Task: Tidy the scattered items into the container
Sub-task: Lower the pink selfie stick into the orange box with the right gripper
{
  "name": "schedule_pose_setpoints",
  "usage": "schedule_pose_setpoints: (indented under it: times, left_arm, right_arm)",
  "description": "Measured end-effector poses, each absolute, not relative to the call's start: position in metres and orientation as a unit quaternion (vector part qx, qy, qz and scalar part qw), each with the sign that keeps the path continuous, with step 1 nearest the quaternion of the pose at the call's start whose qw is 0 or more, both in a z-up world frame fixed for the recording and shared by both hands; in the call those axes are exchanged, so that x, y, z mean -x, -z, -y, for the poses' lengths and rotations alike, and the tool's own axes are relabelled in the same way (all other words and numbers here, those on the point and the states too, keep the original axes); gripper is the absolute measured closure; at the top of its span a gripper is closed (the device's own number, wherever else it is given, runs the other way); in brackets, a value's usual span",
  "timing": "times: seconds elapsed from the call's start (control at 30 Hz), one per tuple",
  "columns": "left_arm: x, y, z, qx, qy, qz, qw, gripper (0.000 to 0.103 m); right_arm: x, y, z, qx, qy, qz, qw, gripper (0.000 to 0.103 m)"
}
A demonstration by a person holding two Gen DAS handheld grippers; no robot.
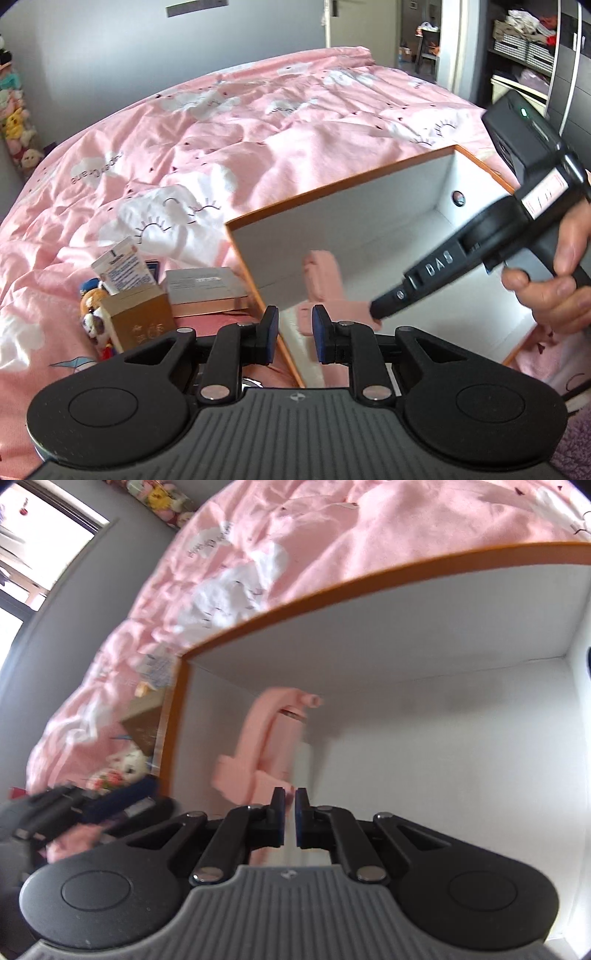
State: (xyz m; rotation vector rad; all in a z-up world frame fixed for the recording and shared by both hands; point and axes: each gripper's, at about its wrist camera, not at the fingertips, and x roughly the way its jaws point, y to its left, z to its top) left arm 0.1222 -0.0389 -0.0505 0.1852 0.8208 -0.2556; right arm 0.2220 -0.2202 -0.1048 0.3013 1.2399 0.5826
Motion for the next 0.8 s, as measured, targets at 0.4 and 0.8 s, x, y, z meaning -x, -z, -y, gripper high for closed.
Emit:
schedule_pose_setpoints:
  times: [0.4, 0.8]
  left_arm:
    - [-0.128, 0.048, 0.015, -0.053, 0.090, -0.396, 0.912, 0.079]
    - [-0.131, 0.050, 0.005, -0.032, 0.088, -0.402, 0.911, 0.079]
  right_arm:
    - [-0.231, 0.107, 0.195, -0.061, -0.286, -0.541, 0.789, 0.096]
    - [-0.217, 0.102, 0.154, 0.055, -0.345, -0.498, 0.794, 0.097]
